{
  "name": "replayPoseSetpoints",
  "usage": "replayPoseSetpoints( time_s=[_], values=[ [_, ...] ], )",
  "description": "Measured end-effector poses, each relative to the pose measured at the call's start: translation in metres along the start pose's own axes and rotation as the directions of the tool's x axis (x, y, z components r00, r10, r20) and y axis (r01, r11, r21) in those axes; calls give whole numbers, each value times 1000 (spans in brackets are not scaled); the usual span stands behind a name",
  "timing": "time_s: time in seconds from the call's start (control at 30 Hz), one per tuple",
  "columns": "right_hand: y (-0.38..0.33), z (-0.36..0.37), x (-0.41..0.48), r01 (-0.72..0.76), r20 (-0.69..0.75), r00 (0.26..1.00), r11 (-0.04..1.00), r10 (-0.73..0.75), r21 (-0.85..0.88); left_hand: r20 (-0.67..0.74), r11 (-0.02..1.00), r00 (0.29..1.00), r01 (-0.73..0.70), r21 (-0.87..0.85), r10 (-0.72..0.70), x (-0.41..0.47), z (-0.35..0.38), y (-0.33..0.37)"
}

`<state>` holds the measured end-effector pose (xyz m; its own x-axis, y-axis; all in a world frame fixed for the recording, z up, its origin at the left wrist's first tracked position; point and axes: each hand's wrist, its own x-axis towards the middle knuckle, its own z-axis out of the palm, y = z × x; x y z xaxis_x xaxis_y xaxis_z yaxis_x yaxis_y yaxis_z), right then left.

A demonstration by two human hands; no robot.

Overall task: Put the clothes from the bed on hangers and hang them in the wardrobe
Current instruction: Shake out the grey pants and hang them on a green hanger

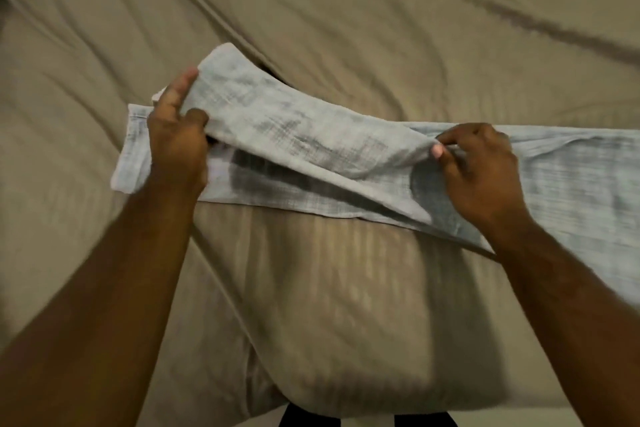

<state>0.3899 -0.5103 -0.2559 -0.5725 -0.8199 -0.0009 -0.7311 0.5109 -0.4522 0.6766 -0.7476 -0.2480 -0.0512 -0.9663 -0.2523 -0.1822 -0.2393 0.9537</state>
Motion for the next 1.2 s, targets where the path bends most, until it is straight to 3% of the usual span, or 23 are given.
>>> replayPoseSetpoints(
  time_s=[0.1, 0.2, 0.27, 0.33, 0.43, 0.57, 0.67, 0.77, 0.83, 0.93, 1.0, 1.13, 1.2],
  values=[
    [-12, -16, 21, -5, 63, 998, 990, -4, 143, -44, 981, 982, -182, 63, 184, -26, -39, -14],
    [-22, -7, 54, 16, 119, 993, 997, -25, 75, -64, 962, 968, -230, 145, 241, -43, -66, -44],
    [-30, 6, 67, -10, 131, 991, 1000, 9, 4, -26, 971, 983, -176, 162, 183, -43, -77, -65],
    [-44, 19, 62, 13, 63, 998, 999, -11, -35, -34, 999, 999, -34, 18, 34, -42, -85, -73],
    [-82, 39, 25, 204, -8, 979, 972, -204, 119, -45, 977, 994, 90, -192, -100, -35, -88, -58],
    [-117, 83, -34, 284, 221, 918, 935, -330, 214, -30, 959, 994, 96, -265, -107, -14, -102, -39],
    [-125, 96, -48, 289, 221, 919, 939, -327, 188, 10, 964, 1000, 31, -266, -30, -4, -111, -26],
    [-131, 100, -44, 262, 216, 928, 944, -303, 200, -47, 996, 998, 28, -80, -32, 1, -114, -34],
    [-136, 103, -44, 264, 242, 920, 945, -307, 194, -146, 976, 973, 156, -150, -178, 0, -121, -44],
    [-144, 108, -43, 289, 254, 909, 938, -332, 190, -175, 904, 922, 277, -326, -346, 12, -128, -43],
    [-149, 112, -44, 284, 254, 912, 942, -322, 176, -179, 924, 922, 297, -240, -343, 30, -130, -36],
    [-154, 117, -47, 266, 248, 923, 953, -295, 144, -158, 960, 955, 267, 87, -251, 58, -133, -25],
    [-155, 118, -48, 255, 235, 929, 955, -285, 150, -101, 960, 966, 250, 128, -238, 66, -135, -20]
  ],
)
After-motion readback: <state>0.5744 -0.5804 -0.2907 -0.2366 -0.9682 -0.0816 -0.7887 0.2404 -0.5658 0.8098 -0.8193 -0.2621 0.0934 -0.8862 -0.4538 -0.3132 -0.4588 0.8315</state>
